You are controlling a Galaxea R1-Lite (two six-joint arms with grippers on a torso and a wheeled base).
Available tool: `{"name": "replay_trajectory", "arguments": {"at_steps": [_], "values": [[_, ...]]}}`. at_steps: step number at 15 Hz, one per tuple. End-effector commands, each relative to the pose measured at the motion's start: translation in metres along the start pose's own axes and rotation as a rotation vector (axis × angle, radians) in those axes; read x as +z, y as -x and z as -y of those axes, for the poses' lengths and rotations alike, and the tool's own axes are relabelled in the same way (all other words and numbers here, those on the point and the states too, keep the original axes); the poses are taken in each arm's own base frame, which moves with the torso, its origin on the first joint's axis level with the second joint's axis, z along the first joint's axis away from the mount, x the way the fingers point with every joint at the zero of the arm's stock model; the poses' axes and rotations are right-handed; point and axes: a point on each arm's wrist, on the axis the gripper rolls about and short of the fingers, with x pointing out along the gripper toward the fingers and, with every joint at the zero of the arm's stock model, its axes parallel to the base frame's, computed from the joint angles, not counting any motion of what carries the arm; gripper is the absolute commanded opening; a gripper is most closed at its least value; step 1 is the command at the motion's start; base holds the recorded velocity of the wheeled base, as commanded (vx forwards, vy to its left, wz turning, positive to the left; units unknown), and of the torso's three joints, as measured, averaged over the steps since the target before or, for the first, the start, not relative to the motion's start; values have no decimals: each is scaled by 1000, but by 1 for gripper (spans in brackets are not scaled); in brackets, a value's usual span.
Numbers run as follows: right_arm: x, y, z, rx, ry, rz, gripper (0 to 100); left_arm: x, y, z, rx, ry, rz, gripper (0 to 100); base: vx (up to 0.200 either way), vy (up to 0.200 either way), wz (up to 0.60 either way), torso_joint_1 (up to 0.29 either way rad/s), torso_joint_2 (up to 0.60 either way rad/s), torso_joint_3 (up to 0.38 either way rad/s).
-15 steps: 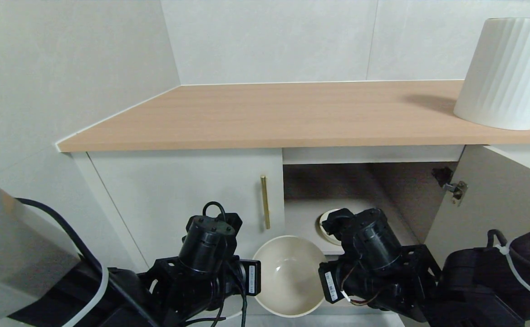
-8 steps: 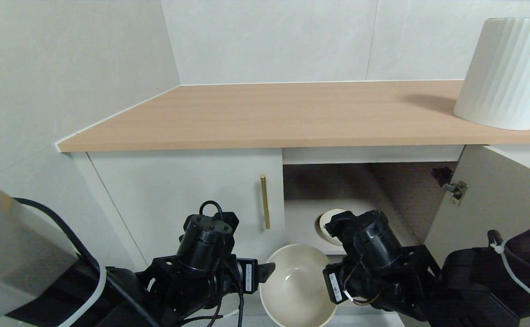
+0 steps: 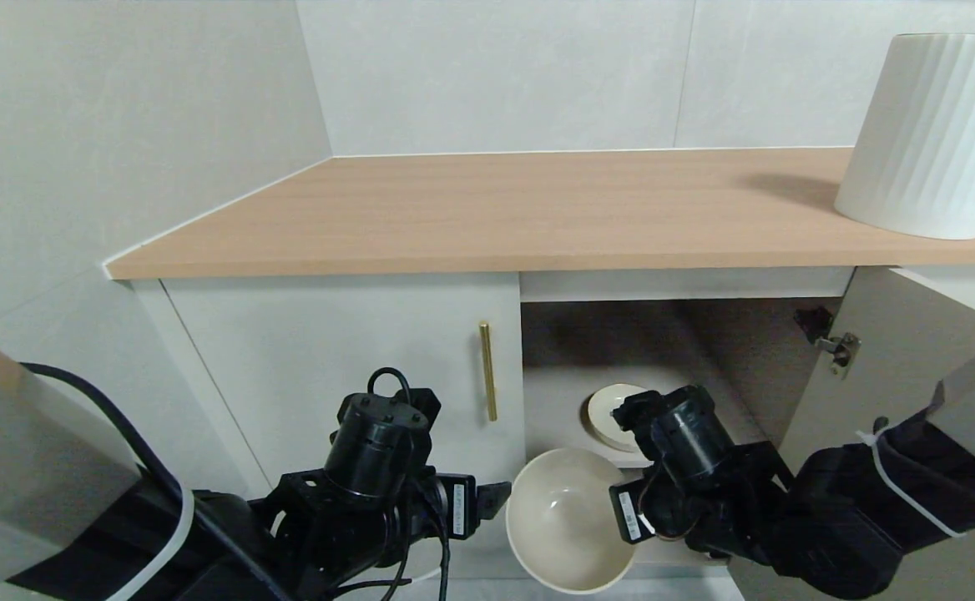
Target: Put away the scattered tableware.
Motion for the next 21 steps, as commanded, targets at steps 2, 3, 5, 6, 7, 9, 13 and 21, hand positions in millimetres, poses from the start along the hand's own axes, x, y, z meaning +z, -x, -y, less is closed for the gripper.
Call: {"name": "replay_trajectory", "arguments": {"at_steps": [2, 3, 5, 6, 7, 9, 13, 21], "values": [[1, -32, 27, -77, -74, -36, 0, 0, 0, 0, -1, 1, 2, 100, 0, 0, 0, 0, 0, 0], [11, -42, 34, -82, -188, 19, 0, 0, 0, 0, -1, 1, 2, 100, 0, 0, 0, 0, 0, 0], [21, -55, 44, -82, -332, 91, 0, 1, 0, 0, -1, 3, 4, 100, 0, 0, 0, 0, 0, 0], [23, -60, 49, -87, -353, 112, 0, 1, 0, 0, 0, 4, 4, 100, 0, 0, 0, 0, 0, 0], [25, -64, 53, -89, -374, 138, 0, 1, 0, 0, 0, 4, 4, 100, 0, 0, 0, 0, 0, 0], [30, -69, 59, -89, -427, 177, 0, 1, 0, 0, 0, 4, 4, 100, 0, 0, 0, 0, 0, 0], [43, -83, 80, -122, -545, 225, 0, 1, 0, 0, 1, 4, 6, 100, 0, 0, 0, 0, 0, 0], [56, -91, 102, -282, -604, 271, 0, 2, -1, -1, 19, 5, 15, 100, 0, 0, 0, 0, 0, 0]]}}
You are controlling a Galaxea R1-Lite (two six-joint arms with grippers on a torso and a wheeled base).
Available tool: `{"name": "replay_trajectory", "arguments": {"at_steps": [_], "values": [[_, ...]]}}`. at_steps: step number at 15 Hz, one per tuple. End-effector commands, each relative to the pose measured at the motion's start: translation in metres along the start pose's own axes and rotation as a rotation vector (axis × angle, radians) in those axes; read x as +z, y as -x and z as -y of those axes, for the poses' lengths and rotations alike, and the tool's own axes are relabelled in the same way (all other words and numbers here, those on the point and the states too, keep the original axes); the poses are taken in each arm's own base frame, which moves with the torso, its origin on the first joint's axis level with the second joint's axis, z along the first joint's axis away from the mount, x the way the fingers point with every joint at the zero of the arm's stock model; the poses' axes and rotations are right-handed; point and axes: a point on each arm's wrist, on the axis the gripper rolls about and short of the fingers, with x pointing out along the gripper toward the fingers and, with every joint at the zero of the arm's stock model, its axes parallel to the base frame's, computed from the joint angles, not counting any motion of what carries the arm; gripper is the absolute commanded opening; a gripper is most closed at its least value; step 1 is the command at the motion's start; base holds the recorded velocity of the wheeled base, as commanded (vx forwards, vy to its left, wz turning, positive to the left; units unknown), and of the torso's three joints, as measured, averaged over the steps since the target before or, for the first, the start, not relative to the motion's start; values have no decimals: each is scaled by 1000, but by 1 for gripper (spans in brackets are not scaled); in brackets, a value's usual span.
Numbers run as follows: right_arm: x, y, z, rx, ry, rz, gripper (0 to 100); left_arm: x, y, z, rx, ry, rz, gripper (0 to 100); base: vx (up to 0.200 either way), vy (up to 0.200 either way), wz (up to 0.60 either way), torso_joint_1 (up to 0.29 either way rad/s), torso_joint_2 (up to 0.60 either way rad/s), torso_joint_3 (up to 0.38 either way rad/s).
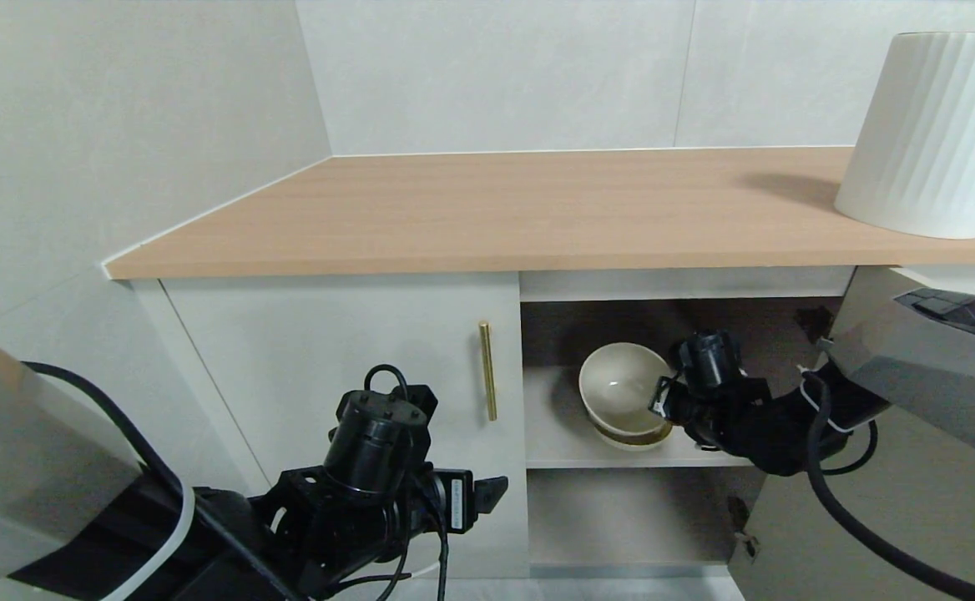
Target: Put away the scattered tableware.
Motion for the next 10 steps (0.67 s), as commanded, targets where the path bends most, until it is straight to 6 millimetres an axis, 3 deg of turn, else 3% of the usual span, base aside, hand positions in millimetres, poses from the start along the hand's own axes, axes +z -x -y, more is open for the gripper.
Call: {"name": "replay_trajectory", "arguments": {"at_steps": [1, 10], "values": [[1, -5, 2, -14, -3, -3, 0, 0, 0, 0, 1, 0, 1, 100, 0, 0, 0, 0, 0, 0], [-6, -13, 6, -38, 3, -14, 0, 0, 0, 0, 0, 1, 2, 100, 0, 0, 0, 0, 0, 0]]}}
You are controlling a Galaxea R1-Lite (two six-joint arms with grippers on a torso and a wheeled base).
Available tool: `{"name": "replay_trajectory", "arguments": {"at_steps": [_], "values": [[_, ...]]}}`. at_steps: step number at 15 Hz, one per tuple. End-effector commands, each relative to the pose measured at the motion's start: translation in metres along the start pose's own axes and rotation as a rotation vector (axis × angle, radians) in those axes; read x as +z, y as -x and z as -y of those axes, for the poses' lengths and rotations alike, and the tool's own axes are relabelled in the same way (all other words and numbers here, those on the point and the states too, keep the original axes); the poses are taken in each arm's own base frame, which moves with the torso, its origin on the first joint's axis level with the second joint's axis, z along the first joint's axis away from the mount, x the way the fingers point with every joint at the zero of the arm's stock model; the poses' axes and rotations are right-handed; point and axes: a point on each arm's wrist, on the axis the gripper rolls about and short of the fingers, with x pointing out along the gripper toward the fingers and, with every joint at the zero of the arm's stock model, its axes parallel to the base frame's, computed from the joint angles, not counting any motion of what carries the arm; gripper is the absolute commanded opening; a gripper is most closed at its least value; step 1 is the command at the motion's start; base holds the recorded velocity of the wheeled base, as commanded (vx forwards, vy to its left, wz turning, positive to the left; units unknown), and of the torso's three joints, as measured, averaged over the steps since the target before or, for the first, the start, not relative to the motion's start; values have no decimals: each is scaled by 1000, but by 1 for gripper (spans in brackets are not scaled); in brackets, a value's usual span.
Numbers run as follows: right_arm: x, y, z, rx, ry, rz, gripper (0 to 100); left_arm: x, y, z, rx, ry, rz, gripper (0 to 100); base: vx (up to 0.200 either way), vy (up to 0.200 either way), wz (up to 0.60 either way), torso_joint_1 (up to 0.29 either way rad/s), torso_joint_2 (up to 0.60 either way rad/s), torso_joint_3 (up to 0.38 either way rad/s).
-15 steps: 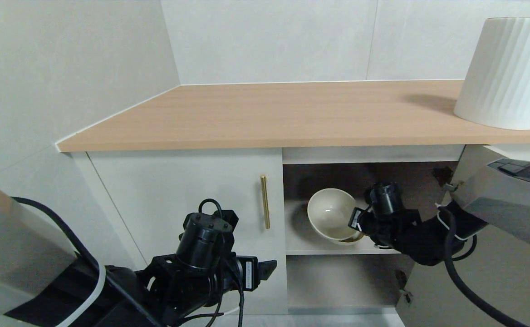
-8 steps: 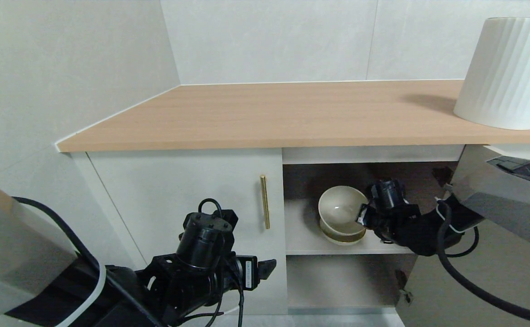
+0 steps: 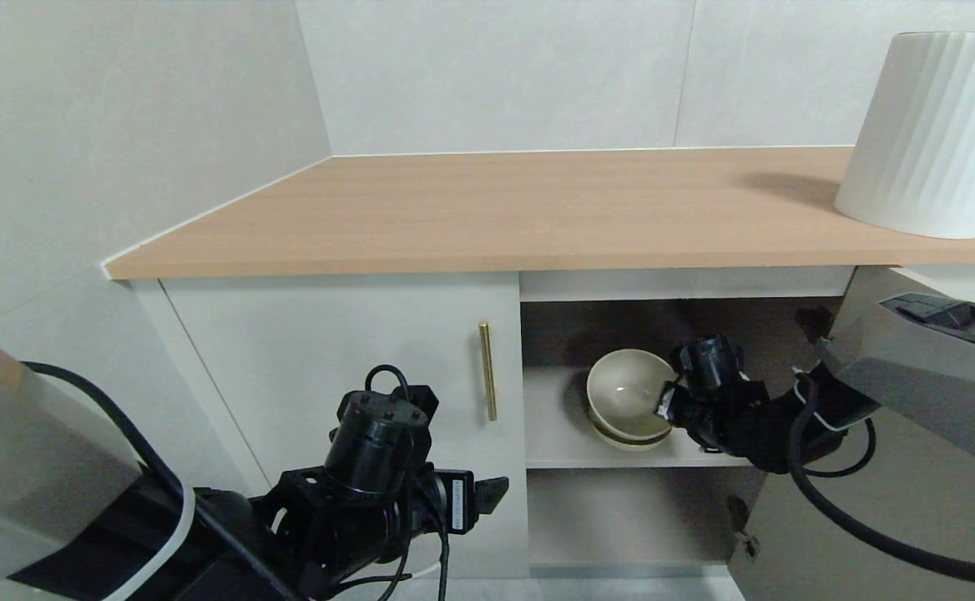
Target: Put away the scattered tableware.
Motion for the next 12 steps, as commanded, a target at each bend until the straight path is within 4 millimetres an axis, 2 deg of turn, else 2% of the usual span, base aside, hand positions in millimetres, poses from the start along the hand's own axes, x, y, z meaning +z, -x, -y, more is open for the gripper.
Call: {"name": "replay_trajectory", "arguments": {"at_steps": [1, 12], "values": [[-2, -2, 0, -2, 2, -4, 0, 0, 0, 0, -1, 1, 1, 100, 0, 0, 0, 0, 0, 0], [-7, -6, 2, -12, 13, -14, 0, 0, 0, 0, 1, 0, -1, 100, 0, 0, 0, 0, 0, 0]]}}
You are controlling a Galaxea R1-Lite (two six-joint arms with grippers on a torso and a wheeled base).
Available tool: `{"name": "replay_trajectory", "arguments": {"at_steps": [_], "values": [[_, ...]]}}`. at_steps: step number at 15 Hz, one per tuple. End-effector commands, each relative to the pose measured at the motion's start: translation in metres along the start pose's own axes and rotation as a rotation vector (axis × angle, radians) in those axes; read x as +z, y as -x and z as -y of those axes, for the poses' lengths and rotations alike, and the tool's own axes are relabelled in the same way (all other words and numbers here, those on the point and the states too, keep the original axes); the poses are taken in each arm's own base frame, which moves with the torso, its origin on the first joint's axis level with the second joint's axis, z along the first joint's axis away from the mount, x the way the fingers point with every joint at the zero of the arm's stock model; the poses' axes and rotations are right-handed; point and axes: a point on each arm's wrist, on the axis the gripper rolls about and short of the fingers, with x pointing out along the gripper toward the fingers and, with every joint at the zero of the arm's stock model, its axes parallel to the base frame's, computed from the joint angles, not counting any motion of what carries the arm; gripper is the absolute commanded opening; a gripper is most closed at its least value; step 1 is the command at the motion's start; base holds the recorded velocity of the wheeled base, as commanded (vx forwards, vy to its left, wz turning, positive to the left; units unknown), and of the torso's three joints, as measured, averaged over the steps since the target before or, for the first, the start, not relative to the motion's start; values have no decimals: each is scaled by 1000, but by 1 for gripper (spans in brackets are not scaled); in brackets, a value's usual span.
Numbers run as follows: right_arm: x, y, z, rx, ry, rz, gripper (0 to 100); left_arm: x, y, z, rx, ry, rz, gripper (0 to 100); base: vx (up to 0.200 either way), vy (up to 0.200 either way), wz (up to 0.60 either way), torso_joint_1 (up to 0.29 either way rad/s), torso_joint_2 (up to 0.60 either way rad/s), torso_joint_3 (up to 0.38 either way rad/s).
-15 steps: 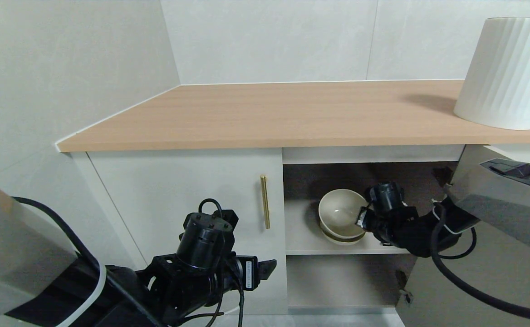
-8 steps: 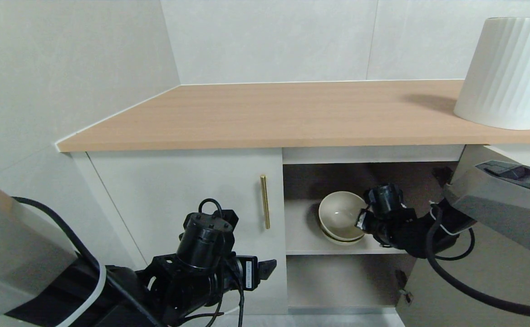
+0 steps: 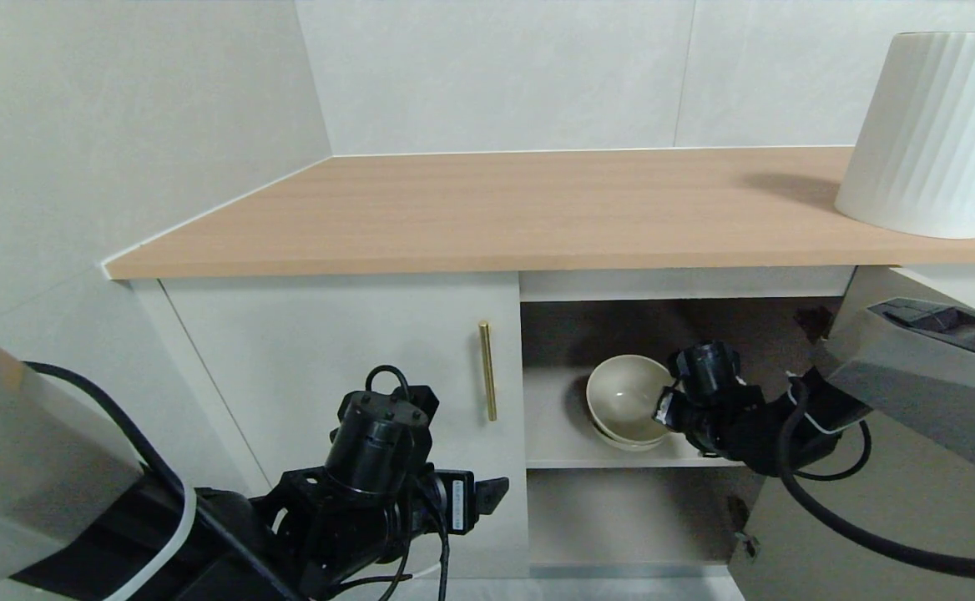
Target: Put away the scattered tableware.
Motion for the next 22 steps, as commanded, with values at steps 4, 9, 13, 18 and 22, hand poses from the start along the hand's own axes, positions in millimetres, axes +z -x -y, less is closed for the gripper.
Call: {"name": "replay_trajectory", "arguments": {"at_steps": [4, 9, 13, 18, 22], "values": [[-1, 0, -1, 2, 3, -2, 100, 0, 0, 0, 1, 1, 1, 100, 0, 0, 0, 0, 0, 0], [4, 9, -1, 15, 7, 3, 100, 1, 1, 0, -1, 2, 8, 100, 0, 0, 0, 0, 0, 0], [-3, 76, 2, 124, 179, -176, 100, 9, 14, 0, 35, 1, 69, 100, 0, 0, 0, 0, 0, 0], [18, 170, 31, 251, 308, -254, 100, 37, 87, -20, 88, 21, 209, 100, 0, 0, 0, 0, 0, 0], [20, 237, 36, 372, 346, -204, 100, 29, 135, -27, 108, 8, 159, 100, 0, 0, 0, 0, 0, 0]]}}
